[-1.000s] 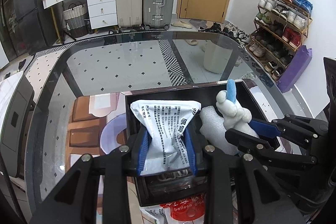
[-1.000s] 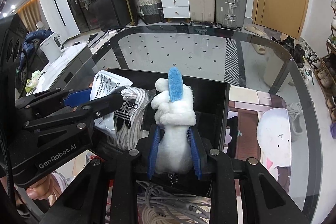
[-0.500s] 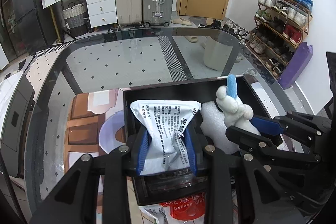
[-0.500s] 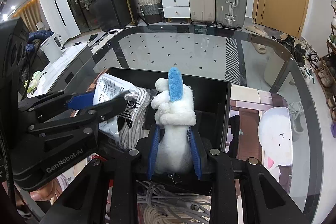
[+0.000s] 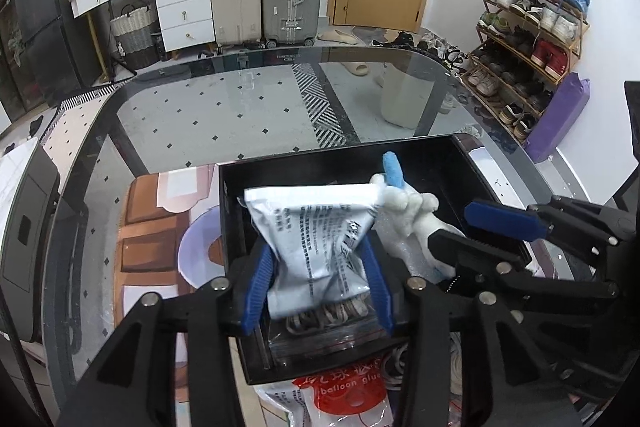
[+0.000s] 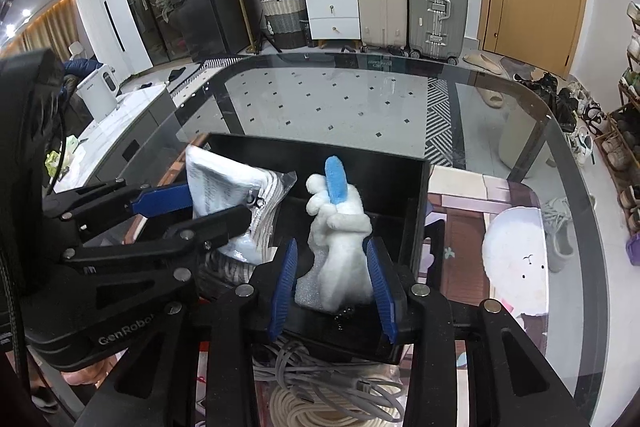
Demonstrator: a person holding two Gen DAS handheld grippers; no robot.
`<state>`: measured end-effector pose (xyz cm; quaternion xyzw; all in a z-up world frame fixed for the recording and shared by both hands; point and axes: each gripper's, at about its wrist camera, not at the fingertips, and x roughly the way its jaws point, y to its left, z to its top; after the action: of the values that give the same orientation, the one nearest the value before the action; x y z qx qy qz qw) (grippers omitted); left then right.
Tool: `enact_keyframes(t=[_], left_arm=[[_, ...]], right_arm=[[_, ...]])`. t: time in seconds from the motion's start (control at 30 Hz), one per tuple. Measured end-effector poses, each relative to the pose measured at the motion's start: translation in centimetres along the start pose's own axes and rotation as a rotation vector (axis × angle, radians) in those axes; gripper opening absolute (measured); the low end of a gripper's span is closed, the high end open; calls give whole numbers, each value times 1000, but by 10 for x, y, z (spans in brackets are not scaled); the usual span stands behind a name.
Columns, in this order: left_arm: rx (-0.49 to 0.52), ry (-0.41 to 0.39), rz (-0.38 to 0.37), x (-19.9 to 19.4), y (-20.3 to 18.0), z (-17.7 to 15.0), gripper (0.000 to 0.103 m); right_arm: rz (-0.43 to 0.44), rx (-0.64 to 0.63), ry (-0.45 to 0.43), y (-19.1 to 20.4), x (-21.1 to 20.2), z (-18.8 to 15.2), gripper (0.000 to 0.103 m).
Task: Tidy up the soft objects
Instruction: 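Lower both items into the box and open both tools, then reach the right tool to the grey cable and close on it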
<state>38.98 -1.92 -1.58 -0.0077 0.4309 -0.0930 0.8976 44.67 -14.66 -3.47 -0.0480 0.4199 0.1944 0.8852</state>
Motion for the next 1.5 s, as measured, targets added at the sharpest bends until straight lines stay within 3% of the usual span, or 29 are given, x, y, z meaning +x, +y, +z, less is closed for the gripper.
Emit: enact_keyframes(t=[0.07, 0.3, 0.53, 0.63, 0.83, 1.07, 1.3, 1.5], left_arm=[[-10, -10, -18, -6, 2, 1, 55], [16, -34, 9, -34, 7, 2, 60], [66, -16, 47, -53, 7, -27, 69], [60, -16, 42, -60, 11, -35, 70], [-7, 33, -49, -61, 23, -53, 71], [11, 61, -28, -52, 14, -61, 71], [66, 92, -15, -45, -2, -69, 71], [61, 105, -3, -44, 3, -72, 71]], right_arm=[[4, 9, -11, -2, -8, 0, 42], [46, 17, -64, 2, -53, -2, 48], [77, 19, -60, 4, -77, -20, 52], [60, -3, -45, 0, -76, -32, 52], [64, 13, 10, -22, -62, -52, 52], [97, 39, 43, -37, -41, -58, 53], [157, -4, 93, -17, -38, -62, 54], [245, -109, 194, 17, -52, -81, 54]])
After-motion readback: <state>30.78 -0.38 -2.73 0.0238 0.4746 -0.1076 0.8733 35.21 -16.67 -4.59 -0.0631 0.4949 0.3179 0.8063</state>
